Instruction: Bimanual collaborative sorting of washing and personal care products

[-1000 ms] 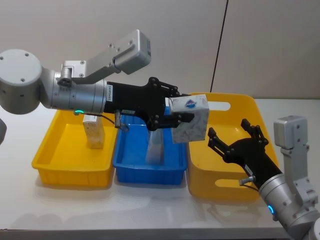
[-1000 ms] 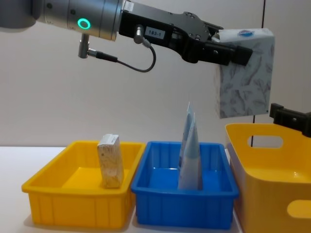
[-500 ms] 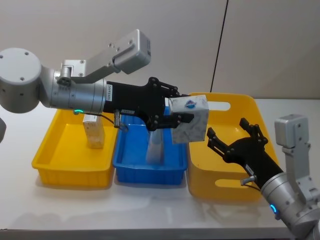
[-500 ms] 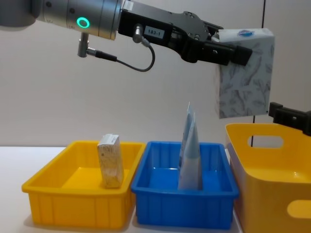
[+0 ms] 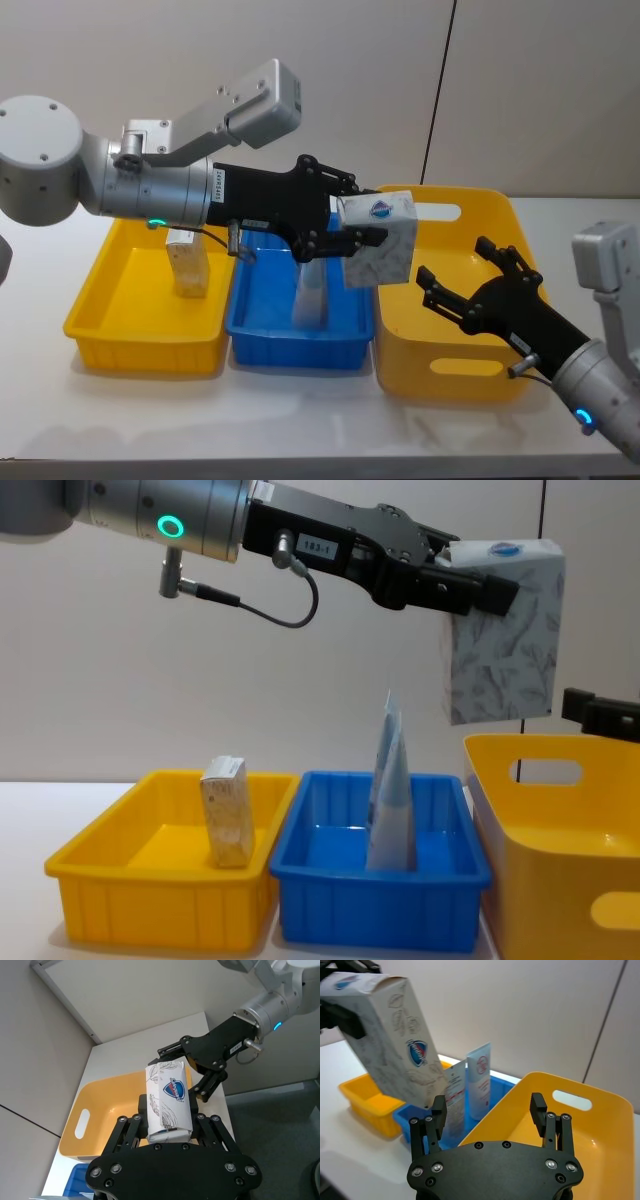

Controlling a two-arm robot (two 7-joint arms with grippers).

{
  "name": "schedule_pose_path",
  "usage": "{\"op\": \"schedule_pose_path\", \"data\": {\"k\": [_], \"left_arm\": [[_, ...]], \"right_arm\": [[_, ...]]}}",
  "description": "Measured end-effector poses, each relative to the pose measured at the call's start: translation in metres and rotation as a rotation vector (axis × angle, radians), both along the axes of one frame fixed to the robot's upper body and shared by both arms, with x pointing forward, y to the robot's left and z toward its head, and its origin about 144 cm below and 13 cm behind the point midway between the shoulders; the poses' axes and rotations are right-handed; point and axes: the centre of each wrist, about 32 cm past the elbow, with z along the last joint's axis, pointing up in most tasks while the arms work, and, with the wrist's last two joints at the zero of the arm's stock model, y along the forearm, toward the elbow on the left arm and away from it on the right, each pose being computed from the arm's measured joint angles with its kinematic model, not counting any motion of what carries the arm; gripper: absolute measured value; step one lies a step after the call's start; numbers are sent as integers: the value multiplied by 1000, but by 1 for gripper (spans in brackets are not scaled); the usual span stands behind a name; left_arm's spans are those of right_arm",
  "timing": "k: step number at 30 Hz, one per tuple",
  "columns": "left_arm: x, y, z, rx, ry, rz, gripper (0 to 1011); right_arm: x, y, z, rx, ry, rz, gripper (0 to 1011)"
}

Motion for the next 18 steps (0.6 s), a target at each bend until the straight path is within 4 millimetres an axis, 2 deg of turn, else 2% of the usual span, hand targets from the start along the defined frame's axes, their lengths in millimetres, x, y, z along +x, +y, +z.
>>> {"op": "schedule_pose_path", "data": {"k": [18], "left_arm": [[0,0,0,1,-1,-1,383]], "right_arm": [[10,-49,33,-91,31,278,1002]]}}
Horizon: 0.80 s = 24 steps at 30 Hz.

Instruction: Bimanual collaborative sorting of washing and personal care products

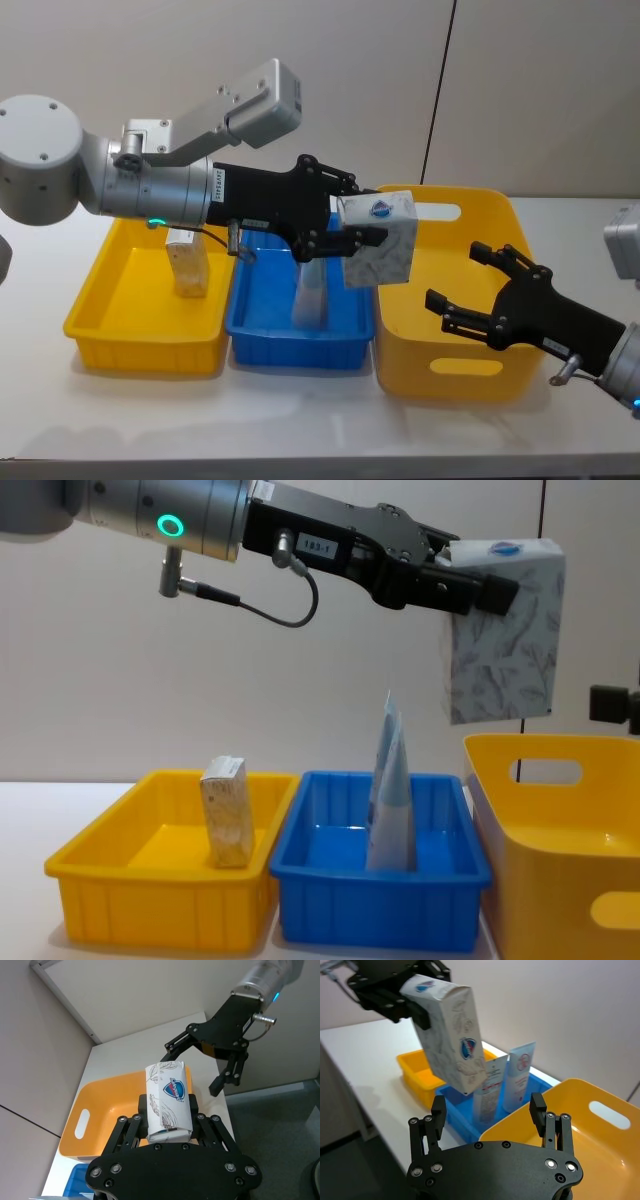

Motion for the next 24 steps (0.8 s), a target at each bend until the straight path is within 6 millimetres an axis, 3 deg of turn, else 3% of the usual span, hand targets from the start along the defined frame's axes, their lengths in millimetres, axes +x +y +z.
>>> {"op": "schedule_pose_path", "data": {"k": [9,24], "left_arm": [[0,0,0,0,0,0,383],[0,0,0,0,0,0,383]], "right_arm": [[15,-13,19,-50,-1,138,1002],[43,-6,34,-70,-47,220,1002]]}}
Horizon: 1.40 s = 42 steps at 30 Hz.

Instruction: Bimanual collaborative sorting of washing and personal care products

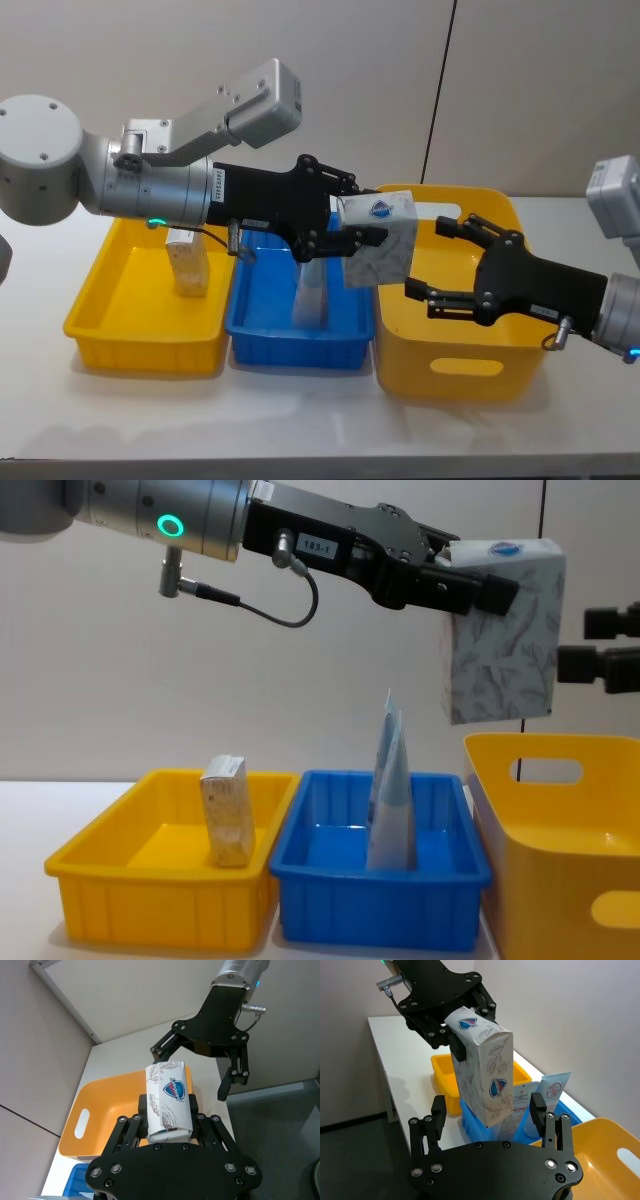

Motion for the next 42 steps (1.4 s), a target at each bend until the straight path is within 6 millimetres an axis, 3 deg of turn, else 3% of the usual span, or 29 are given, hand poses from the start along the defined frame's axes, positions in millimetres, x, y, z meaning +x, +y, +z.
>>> {"op": "schedule_pose_path", "data": {"k": [37,42], "left_arm": [[0,0,0,0,0,0,383],[0,0,0,0,0,0,383]], "right_arm": [[50,30,-8,-64,20,101,1002],[53,33,-9,-67,21,106,906]]}}
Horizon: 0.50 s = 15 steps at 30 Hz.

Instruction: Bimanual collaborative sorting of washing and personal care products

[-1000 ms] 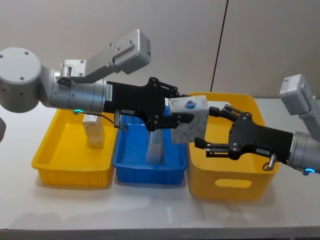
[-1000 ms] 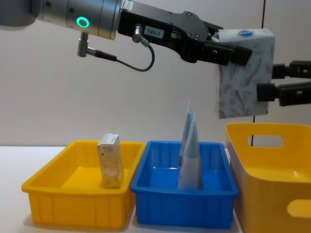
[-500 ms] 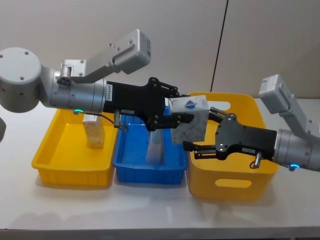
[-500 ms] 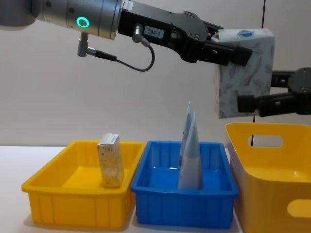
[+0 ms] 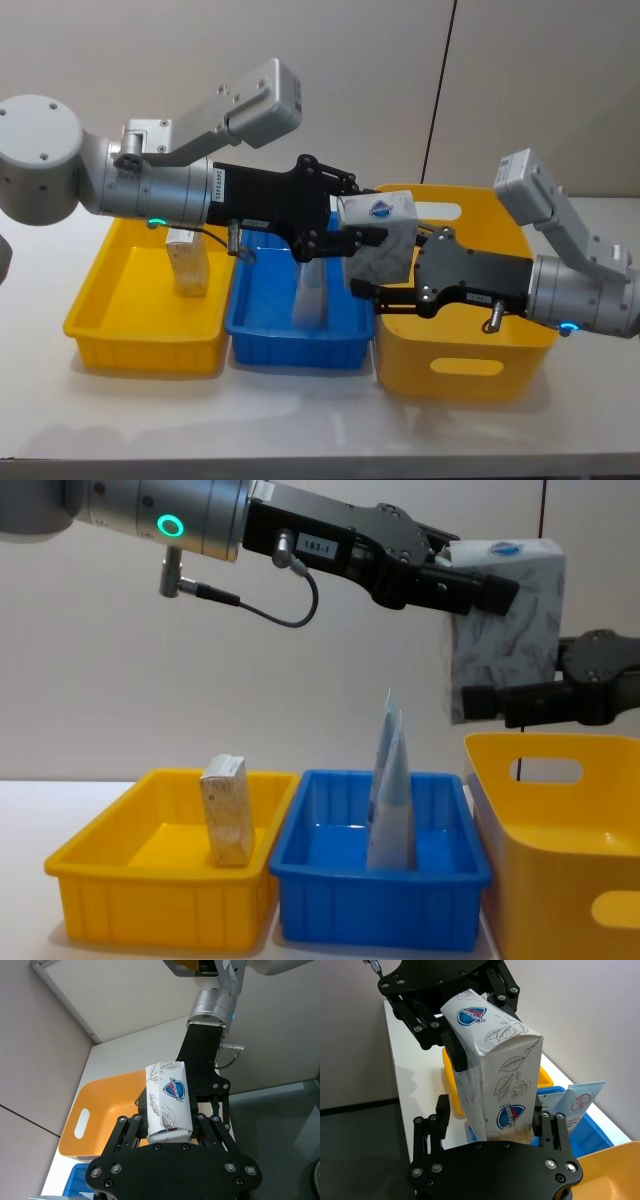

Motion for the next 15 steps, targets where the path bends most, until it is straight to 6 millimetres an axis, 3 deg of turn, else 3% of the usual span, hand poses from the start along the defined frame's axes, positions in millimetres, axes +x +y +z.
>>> {"op": "schedule_pose_path", "data": {"k": [15], "left_arm": [[0,0,0,1,0,1,383]], "right_arm": [[4,3,-1,-3,1,5,525]]}}
